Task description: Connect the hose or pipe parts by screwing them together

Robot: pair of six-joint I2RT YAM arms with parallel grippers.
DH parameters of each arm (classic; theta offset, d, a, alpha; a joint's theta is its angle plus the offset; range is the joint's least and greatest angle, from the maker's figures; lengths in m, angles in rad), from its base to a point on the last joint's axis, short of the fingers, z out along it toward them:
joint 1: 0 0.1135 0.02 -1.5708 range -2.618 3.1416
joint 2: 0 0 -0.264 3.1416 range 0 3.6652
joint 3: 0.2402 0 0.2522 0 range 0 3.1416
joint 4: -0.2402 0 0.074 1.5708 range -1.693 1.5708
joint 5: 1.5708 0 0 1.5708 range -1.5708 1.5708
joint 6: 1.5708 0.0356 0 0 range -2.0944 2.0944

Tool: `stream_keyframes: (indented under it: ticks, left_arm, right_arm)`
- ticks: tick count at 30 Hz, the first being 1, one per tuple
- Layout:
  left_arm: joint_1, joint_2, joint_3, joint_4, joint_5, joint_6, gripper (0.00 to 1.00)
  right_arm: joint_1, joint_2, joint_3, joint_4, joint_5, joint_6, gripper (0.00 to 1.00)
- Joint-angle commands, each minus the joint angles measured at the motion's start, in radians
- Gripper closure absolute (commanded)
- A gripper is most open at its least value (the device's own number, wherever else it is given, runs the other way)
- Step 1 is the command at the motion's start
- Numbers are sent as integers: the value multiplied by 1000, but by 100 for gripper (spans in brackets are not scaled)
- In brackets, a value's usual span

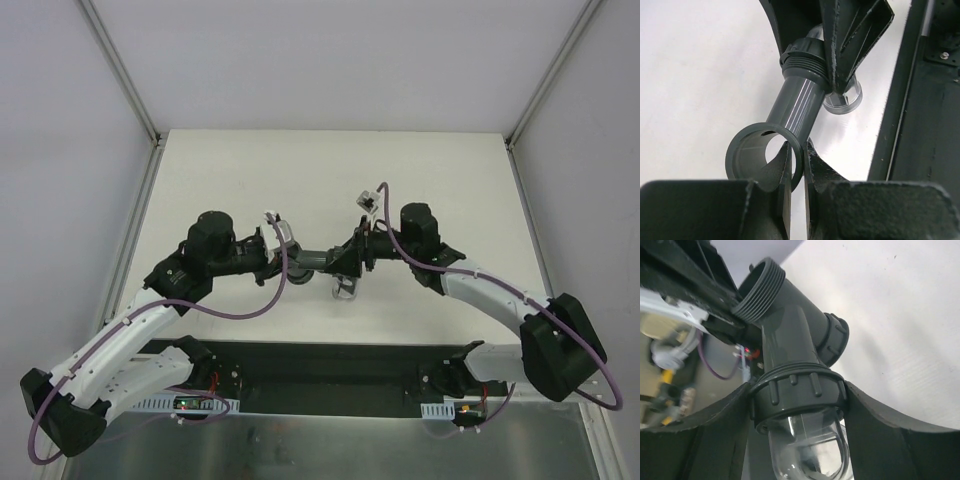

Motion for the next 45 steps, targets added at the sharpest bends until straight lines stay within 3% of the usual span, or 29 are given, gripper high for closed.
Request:
stream_keyframes:
  ticks: [1, 3, 4, 10, 13, 18, 19, 22, 25, 29, 33, 36, 42, 45]
  left_arm:
    - [-28, -1, -6, 102, 5, -7, 100]
    - [-27, 25, 4, 97, 20, -33, 100]
    - [-25, 34, 16, 88, 31, -59, 100]
    - [4, 68, 57, 47, 76, -170, 100]
    - [76, 70, 68, 39, 163, -249, 100]
    - [182, 94, 103, 38, 313, -365, 100]
    - [197, 97, 119, 38, 327, -400, 100]
    - [209, 119, 151, 39, 385, -476, 100]
    - [214, 140, 175, 38, 445, -542, 100]
    - [215, 171, 198, 38, 531, -598, 100]
    - [219, 179, 203, 38, 580, -615, 100]
    - [222, 186, 205, 38, 625, -619, 100]
    - [229, 160, 185, 36, 613, -516, 100]
    - [226, 128, 177, 38, 568, -390, 100]
  right_arm:
    - [-62, 37, 33, 363, -79, 405, 50]
    - [-65, 22, 19, 344, -57, 373, 41]
    - [-65, -19, 11, 329, -33, 348, 28]
    - [-70, -244, -50, 246, 144, 80, 4]
    - [-72, -312, -27, 153, 161, -46, 2]
    - [-27, -430, -85, 116, 160, -383, 7]
    - [20, -485, -111, 114, 174, -584, 7]
    - [138, -567, -148, 16, 261, -928, 7]
    - [230, -568, -78, -171, 357, -1105, 9]
    - [333, -529, -18, -275, 507, -1325, 9]
    - [398, -464, 22, -355, 587, -1426, 9]
    - [424, -432, 31, -383, 631, -1462, 16]
    - [430, -391, 43, -380, 604, -1375, 54]
    - [428, -365, 62, -381, 564, -1278, 60]
